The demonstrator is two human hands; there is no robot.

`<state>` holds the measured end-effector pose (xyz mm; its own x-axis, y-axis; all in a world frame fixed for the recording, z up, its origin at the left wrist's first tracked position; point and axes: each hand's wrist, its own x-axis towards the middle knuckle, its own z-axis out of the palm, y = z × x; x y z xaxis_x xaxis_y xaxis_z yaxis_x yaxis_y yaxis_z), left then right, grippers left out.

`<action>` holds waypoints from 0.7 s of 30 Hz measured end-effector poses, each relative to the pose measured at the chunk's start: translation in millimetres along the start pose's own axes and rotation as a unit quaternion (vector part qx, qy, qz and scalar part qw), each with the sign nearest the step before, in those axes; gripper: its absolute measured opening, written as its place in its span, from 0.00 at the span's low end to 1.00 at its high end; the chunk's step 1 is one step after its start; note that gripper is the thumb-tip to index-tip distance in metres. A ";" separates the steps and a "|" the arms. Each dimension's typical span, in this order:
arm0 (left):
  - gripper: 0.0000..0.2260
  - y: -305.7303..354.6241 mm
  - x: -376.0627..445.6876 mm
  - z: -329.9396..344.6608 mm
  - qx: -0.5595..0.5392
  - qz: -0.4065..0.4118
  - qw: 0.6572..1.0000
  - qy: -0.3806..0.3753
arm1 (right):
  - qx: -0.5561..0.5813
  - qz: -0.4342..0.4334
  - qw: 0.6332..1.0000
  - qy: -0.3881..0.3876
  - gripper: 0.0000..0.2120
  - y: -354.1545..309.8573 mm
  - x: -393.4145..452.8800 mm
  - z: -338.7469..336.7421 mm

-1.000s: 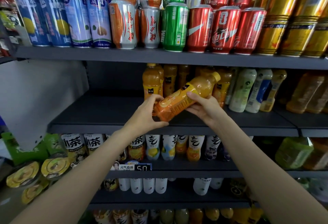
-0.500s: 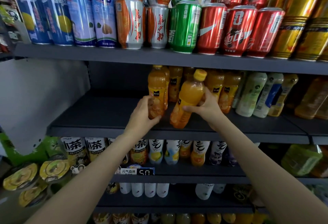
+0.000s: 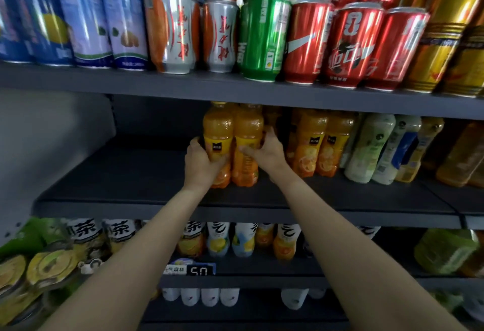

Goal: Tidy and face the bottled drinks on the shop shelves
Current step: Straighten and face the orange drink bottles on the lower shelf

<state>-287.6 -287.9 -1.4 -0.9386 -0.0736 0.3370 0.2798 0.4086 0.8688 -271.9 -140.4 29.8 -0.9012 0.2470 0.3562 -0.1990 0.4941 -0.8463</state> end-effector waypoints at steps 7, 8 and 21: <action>0.27 -6.4 10.7 20.2 0.015 0.033 0.999 0.038 | 0.209 0.081 0.974 -0.024 0.27 44.7 14.6 -17.3; 0.27 -9.4 11.7 20.9 0.025 0.041 0.998 0.044 | 0.193 0.090 0.977 0.004 0.25 52.3 19.1 -22.3; 0.28 -26.1 19.6 28.9 0.014 0.066 0.995 0.073 | -0.101 0.156 0.978 0.093 0.21 106.4 121.9 25.7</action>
<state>-319.1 -273.8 -28.0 -0.8547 -0.1479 0.4976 0.3905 0.4485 0.8040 -412.9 -79.2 -27.0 -0.8165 0.5501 0.1756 0.1706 0.5202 -0.8368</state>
